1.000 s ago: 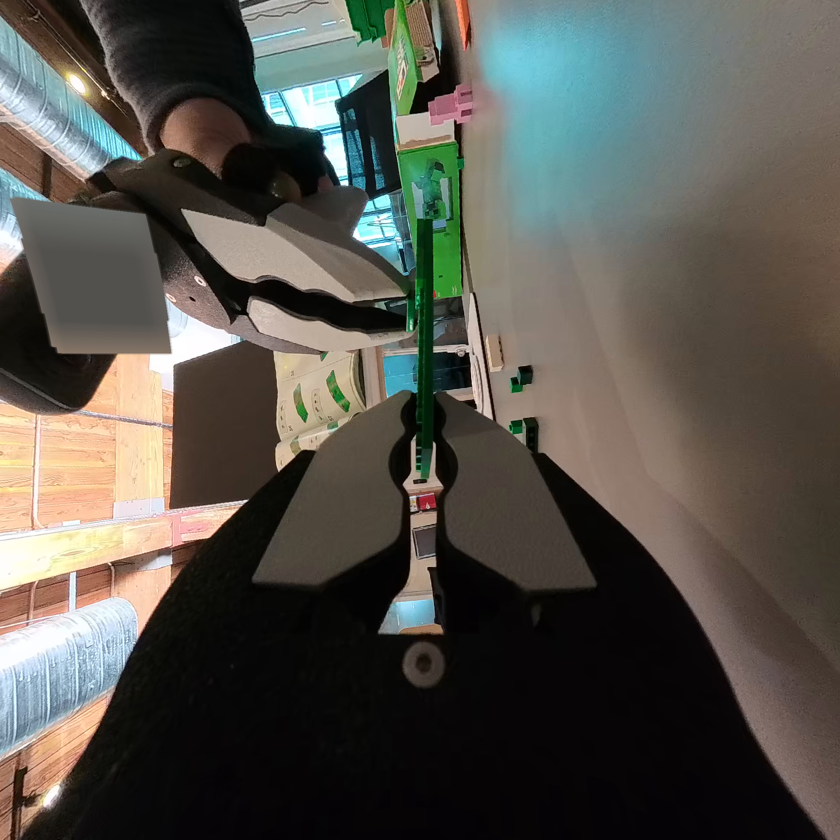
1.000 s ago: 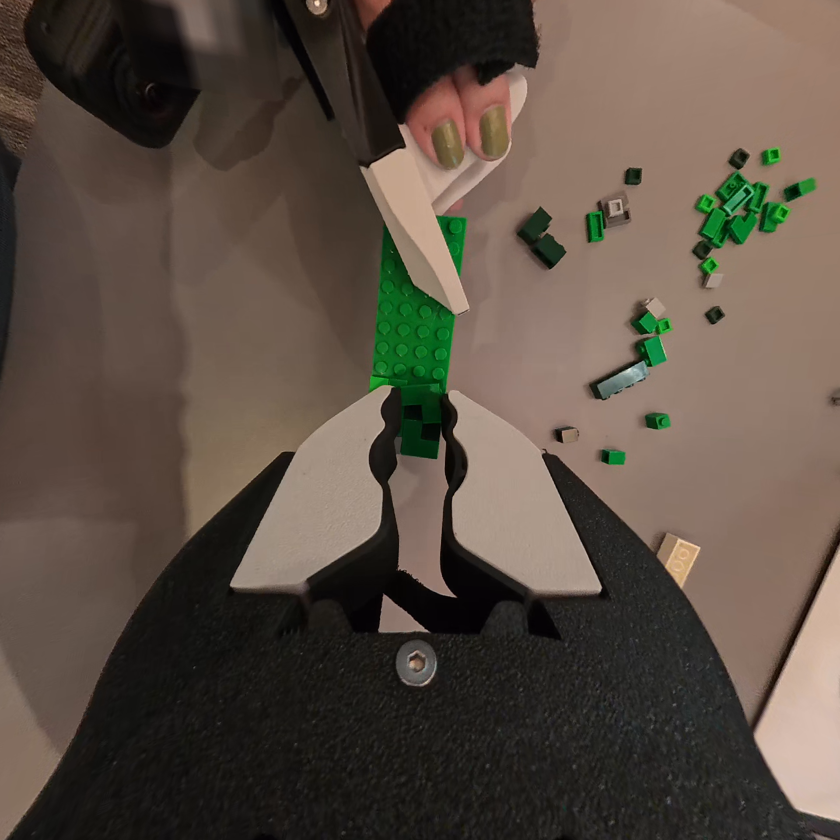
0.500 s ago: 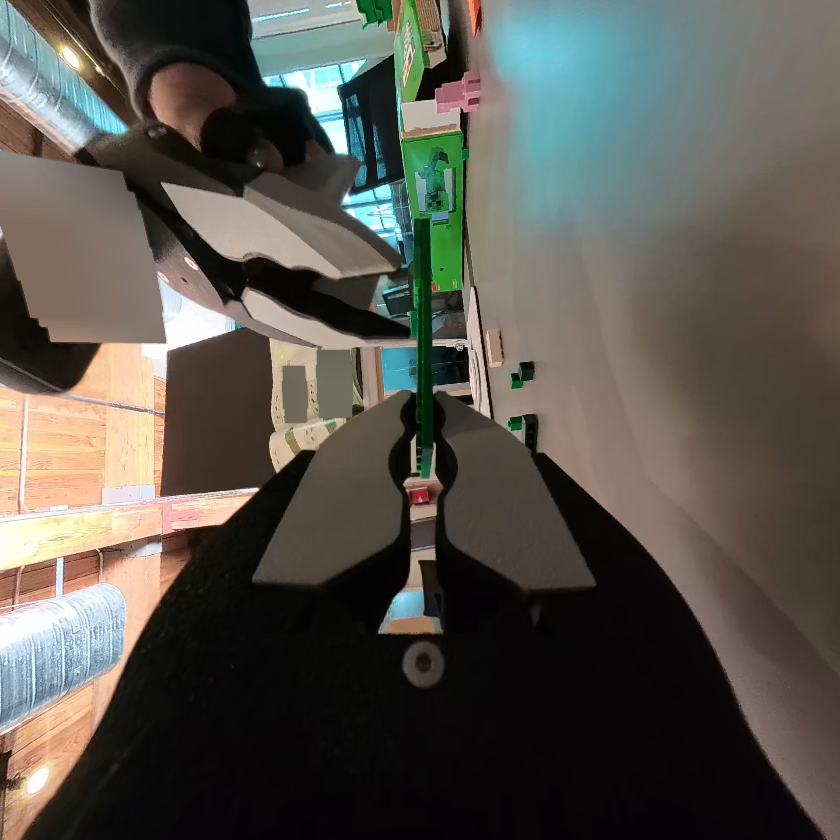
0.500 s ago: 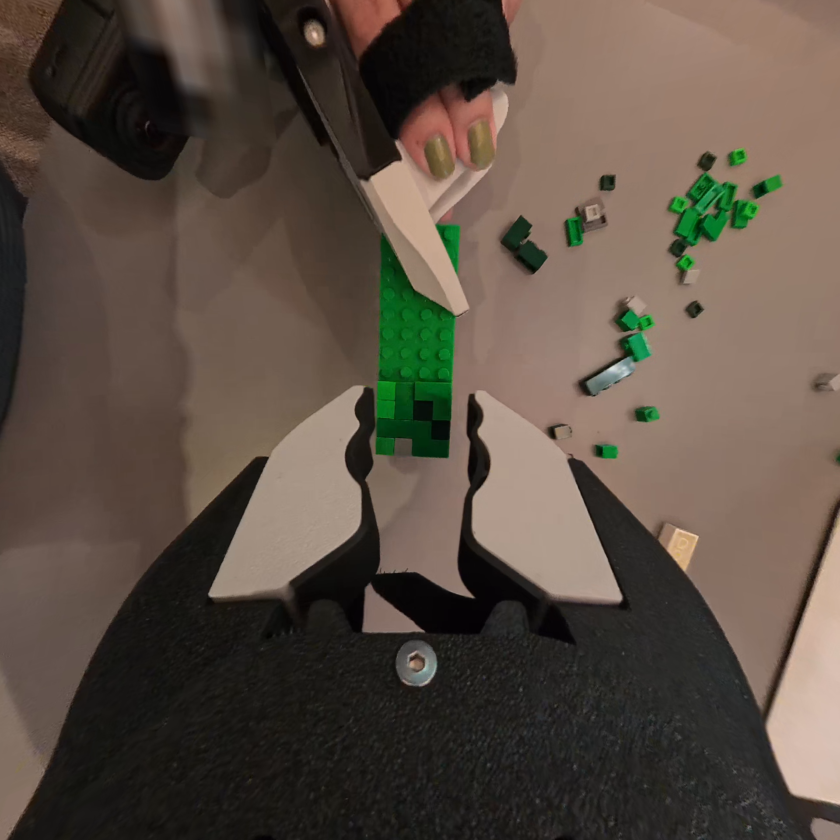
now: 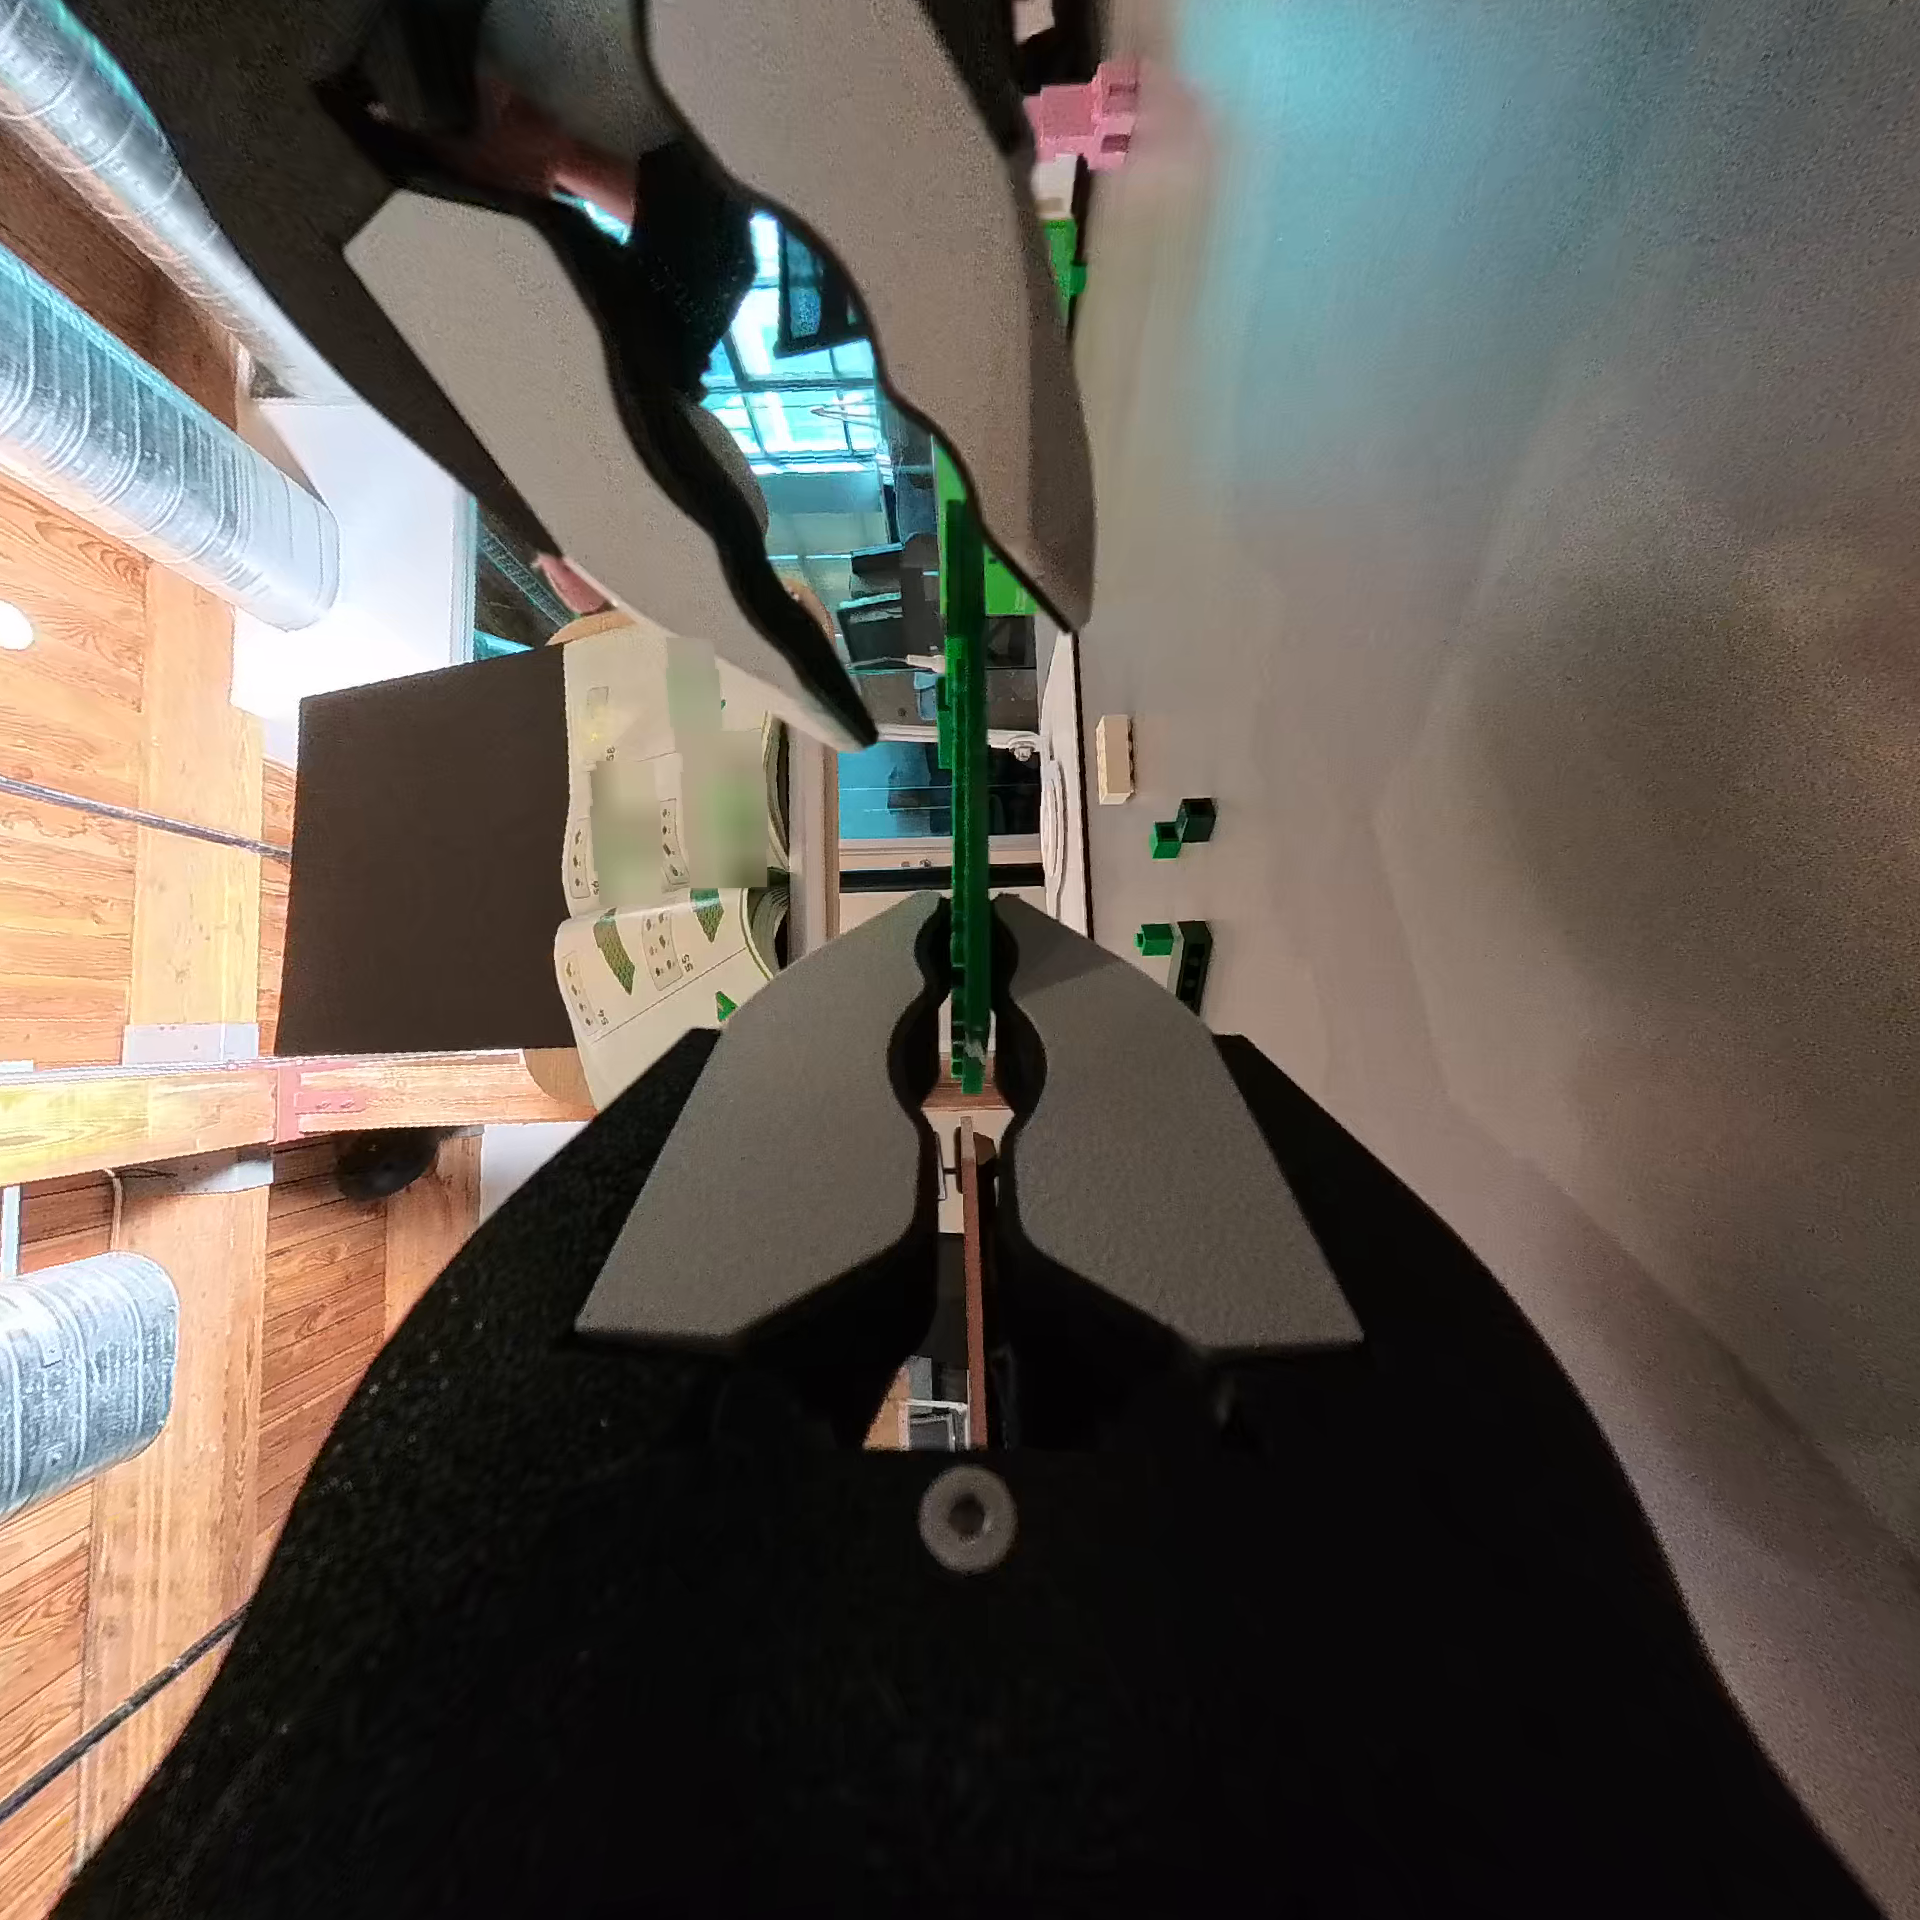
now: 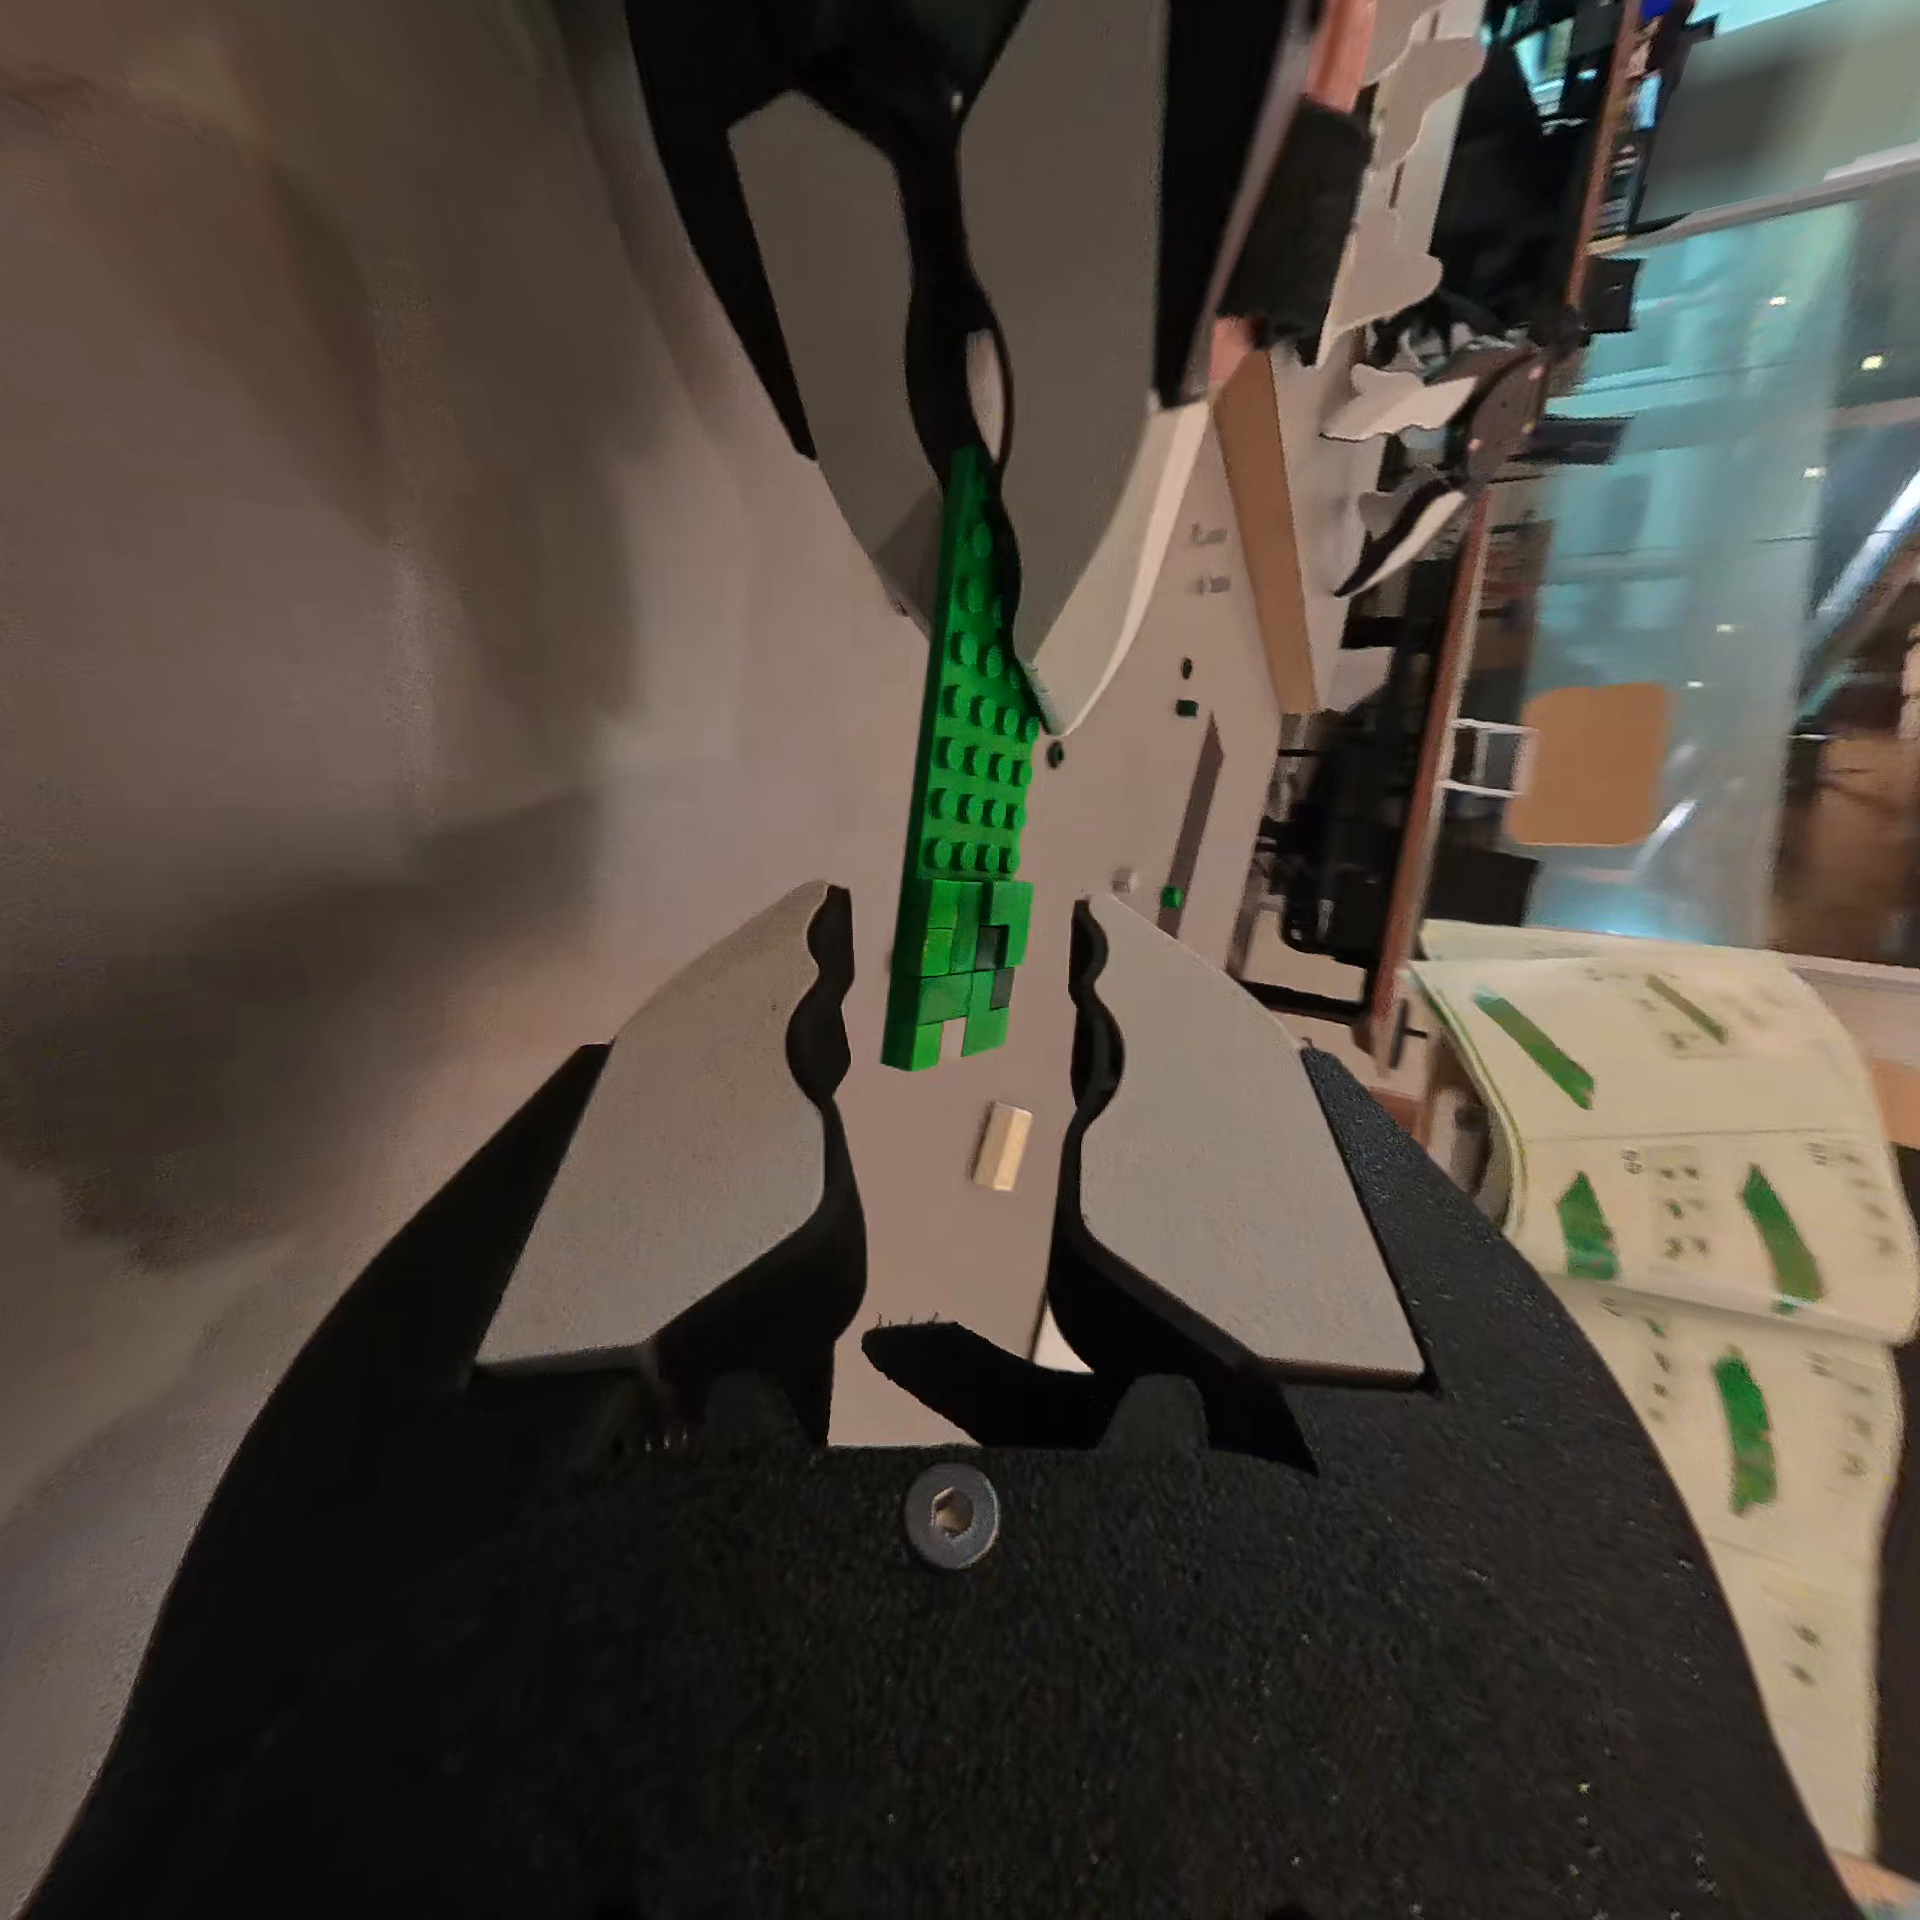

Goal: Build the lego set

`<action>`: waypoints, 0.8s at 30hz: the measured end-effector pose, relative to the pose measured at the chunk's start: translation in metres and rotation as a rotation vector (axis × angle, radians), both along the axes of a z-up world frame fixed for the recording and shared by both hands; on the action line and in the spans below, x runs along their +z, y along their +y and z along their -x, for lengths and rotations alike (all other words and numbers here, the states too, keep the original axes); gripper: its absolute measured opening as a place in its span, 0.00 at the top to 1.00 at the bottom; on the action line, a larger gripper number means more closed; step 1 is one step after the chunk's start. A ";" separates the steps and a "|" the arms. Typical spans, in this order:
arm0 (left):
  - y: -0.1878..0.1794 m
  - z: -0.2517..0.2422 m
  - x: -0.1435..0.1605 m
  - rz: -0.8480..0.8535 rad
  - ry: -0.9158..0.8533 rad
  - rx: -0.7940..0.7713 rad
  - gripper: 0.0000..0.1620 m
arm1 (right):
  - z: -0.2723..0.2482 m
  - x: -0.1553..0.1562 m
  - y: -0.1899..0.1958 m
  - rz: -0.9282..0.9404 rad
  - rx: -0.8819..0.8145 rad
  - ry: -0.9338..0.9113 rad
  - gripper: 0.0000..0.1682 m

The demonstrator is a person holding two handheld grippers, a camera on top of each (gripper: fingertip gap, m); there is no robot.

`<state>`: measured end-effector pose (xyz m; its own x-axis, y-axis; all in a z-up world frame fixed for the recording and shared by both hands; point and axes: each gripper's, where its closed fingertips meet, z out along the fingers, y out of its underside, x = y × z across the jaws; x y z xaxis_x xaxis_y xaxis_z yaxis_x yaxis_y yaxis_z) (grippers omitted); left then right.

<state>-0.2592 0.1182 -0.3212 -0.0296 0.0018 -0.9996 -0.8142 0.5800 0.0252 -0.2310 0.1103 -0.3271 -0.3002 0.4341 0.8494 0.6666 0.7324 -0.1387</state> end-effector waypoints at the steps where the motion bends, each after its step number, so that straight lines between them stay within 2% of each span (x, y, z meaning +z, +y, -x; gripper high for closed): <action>1: 0.000 0.000 0.000 0.001 0.000 0.000 0.97 | 0.000 -0.002 0.001 -0.034 -0.008 0.004 0.79; 7: -0.001 0.000 0.000 0.000 0.001 -0.003 0.97 | 0.000 -0.002 0.007 -0.137 -0.030 0.031 0.88; 17: -0.006 -0.004 0.001 -0.032 0.028 -0.015 0.96 | -0.001 0.006 0.008 -0.325 0.037 -0.010 0.95; 24: -0.010 -0.009 -0.005 -0.029 0.064 -0.041 0.95 | -0.005 0.002 0.005 -0.279 0.084 -0.037 0.96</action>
<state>-0.2501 0.1082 -0.3258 -0.0928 0.0337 -0.9951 -0.7857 0.6114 0.0940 -0.2260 0.1156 -0.3246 -0.3584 0.1573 0.9202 0.6026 0.7918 0.0994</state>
